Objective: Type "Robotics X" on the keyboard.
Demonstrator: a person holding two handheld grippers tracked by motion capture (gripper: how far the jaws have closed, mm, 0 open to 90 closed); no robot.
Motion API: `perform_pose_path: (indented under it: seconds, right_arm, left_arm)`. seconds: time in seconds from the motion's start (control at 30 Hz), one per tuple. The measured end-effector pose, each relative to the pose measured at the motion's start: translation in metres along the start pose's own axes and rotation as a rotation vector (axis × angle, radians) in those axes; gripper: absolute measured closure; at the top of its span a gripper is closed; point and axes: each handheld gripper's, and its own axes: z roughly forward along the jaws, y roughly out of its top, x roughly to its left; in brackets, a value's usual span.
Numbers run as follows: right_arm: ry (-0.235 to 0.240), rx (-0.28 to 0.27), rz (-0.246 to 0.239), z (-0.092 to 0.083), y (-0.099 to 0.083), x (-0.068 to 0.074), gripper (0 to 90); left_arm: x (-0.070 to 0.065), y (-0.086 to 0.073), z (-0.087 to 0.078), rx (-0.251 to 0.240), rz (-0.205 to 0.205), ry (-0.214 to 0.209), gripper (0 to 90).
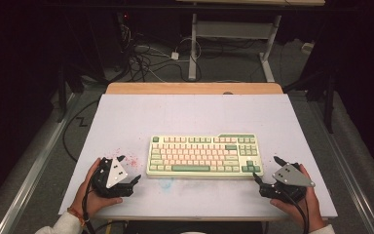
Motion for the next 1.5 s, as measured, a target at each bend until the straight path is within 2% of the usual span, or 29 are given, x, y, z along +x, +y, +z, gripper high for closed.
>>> perform_pose_path:
  seconds: [0.23, 0.3, 0.37, 0.4, 0.43, 0.5, 0.53, 0.6, 0.67, 0.73, 0.97, 1.13, 1.17, 1.37, 1.5]
  right_arm:
    - [-0.006, 0.003, 0.004, -0.001, 0.001, 0.0, 17.0]
    - [-0.01, 0.0, 0.007, -0.003, 0.002, 0.001, 21.9]
    - [0.024, -0.016, 0.013, -0.006, 0.002, 0.0, 27.0]
    - [0.048, -0.021, 0.017, -0.008, 0.003, -0.001, 33.6]
    - [0.07, -0.026, 0.018, -0.01, 0.003, -0.002, 44.2]
    - [0.096, -0.047, 0.022, -0.012, 0.005, -0.003, 54.5]
    - [0.106, -0.037, 0.023, -0.013, 0.007, -0.004, 64.2]
    - [0.124, -0.031, 0.023, -0.011, 0.011, -0.006, 76.0]
    - [0.134, -0.015, 0.011, -0.009, 0.016, -0.007, 85.0]
    - [0.153, -0.021, 0.005, -0.008, 0.022, -0.008, 90.0]
    - [0.232, -0.002, -0.004, 0.008, 0.041, -0.004, 90.0]
    - [0.267, 0.023, -0.015, 0.023, 0.049, 0.001, 90.0]
    - [0.285, 0.038, -0.023, 0.032, 0.051, 0.004, 90.0]
    - [0.31, 0.082, -0.048, 0.054, 0.053, 0.014, 90.0]
    - [0.312, 0.103, -0.059, 0.061, 0.052, 0.018, 90.0]
  left_arm:
    - [0.0, -0.001, -0.003, -0.009, 0.0, -0.01, 17.1]
    - [0.0, -0.003, -0.003, -0.003, 0.005, -0.011, 17.1]
    - [0.0, -0.003, -0.003, -0.004, 0.005, -0.01, 17.1]
    - [0.0, -0.002, -0.003, -0.004, 0.0, -0.013, 17.1]
    - [0.0, -0.002, -0.003, -0.004, 0.0, -0.013, 17.1]
    - [-0.001, -0.001, -0.003, -0.004, 0.011, -0.015, 17.1]
    - [-0.001, -0.001, -0.003, -0.004, 0.011, -0.015, 17.1]
    - [-0.001, -0.001, -0.001, -0.001, 0.006, -0.019, 17.1]
    - [-0.001, -0.001, -0.001, 0.002, 0.006, -0.018, 17.1]
    - [-0.001, -0.001, 0.0, 0.005, 0.005, -0.021, 17.1]
    - [-0.001, -0.001, 0.0, 0.009, 0.003, -0.029, 17.1]
    - [-0.001, -0.002, 0.0, 0.009, -0.002, -0.027, 17.1]
    - [0.0, -0.002, 0.0, 0.004, -0.01, -0.033, 17.5]
    - [0.0, -0.003, -0.002, 0.009, -0.009, -0.053, 19.6]
    - [0.0, -0.004, -0.003, 0.007, -0.011, -0.055, 23.3]
